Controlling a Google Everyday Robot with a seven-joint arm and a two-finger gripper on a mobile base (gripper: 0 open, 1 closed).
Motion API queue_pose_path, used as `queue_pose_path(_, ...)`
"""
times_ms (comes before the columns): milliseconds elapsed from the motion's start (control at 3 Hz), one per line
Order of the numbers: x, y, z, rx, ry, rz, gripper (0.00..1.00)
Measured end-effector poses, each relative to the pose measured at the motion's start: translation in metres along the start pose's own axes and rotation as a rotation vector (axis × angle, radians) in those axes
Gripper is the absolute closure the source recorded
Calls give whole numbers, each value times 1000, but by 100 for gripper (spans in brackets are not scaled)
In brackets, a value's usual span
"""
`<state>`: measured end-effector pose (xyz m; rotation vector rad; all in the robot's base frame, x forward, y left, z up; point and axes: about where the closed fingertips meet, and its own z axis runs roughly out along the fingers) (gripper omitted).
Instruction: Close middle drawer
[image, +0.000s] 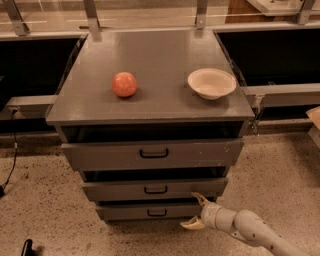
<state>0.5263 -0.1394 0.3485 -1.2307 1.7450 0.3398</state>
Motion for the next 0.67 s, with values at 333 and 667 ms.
queue_pose_path(333,0,0,0,0,0,0,0)
queue_pose_path(667,0,0,0,0,0,0,0)
